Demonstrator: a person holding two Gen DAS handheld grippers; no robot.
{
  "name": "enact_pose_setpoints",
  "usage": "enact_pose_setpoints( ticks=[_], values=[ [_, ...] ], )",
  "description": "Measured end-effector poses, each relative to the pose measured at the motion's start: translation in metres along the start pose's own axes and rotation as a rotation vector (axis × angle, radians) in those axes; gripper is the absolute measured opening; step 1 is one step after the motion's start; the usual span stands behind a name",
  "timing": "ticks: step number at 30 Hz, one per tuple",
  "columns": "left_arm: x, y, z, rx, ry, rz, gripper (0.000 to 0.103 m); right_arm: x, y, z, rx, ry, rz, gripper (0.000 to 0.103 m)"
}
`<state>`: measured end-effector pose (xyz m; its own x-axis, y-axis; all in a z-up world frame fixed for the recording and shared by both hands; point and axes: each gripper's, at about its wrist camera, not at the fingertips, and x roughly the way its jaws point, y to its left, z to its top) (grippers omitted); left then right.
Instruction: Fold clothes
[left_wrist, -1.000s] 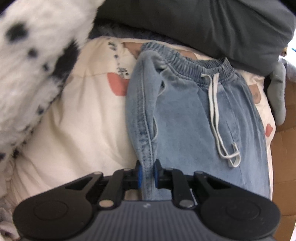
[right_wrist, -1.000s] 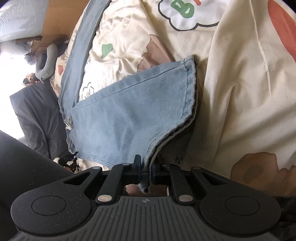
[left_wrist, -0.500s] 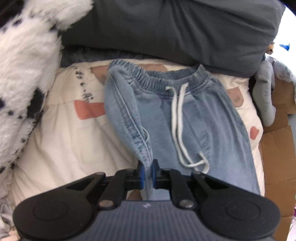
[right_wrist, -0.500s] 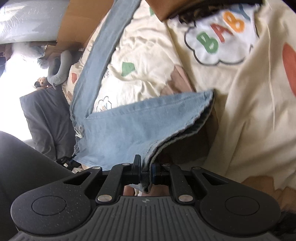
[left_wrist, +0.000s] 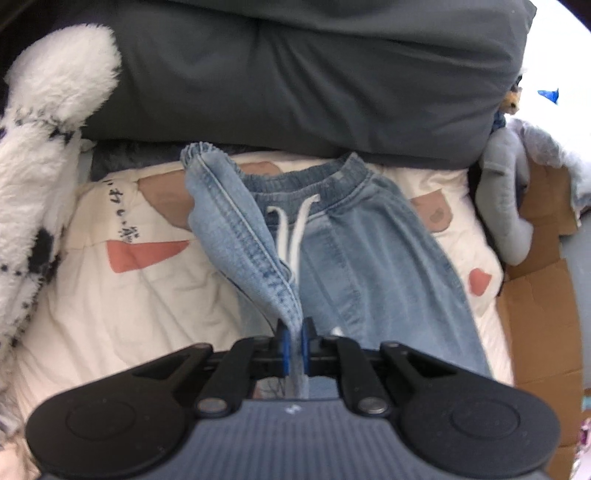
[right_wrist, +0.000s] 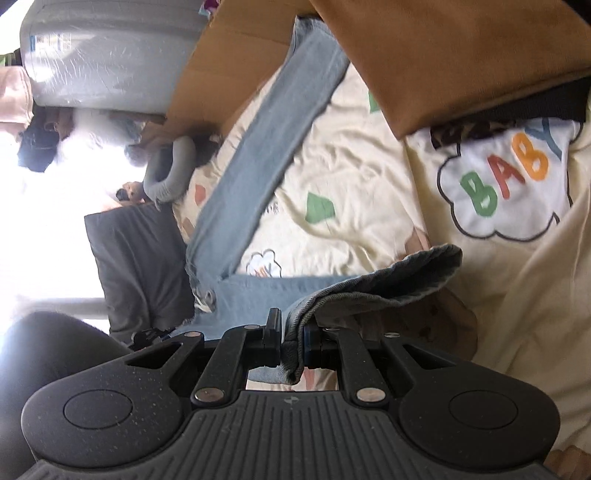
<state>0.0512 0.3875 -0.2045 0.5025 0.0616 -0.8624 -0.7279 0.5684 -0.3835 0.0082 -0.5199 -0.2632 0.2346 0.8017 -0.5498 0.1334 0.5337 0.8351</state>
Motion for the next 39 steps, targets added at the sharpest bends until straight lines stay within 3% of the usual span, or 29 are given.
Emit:
enact_pose_setpoints(
  ticks=[11, 19, 28, 39],
  values=[
    [0.001, -0.041, 0.018, -0.038, -0.017, -0.145, 0.006, -0.01, 0.018, 0.027, 0.012, -0.116, -0.003, 0.01],
    [0.017, -0.066, 0.035, -0.058, 0.001, -0.204, 0.006, -0.004, 0.037, 0.06, 0.016, -0.191, -0.029, 0.01],
    [0.044, -0.095, 0.046, -0.056, 0.008, -0.239, 0.006, 0.015, 0.059, 0.119, -0.005, -0.253, -0.073, 0.01],
    [0.083, -0.119, 0.052, -0.069, 0.012, -0.275, 0.005, 0.069, 0.067, 0.2, -0.013, -0.301, -0.166, 0.01]
  ],
)
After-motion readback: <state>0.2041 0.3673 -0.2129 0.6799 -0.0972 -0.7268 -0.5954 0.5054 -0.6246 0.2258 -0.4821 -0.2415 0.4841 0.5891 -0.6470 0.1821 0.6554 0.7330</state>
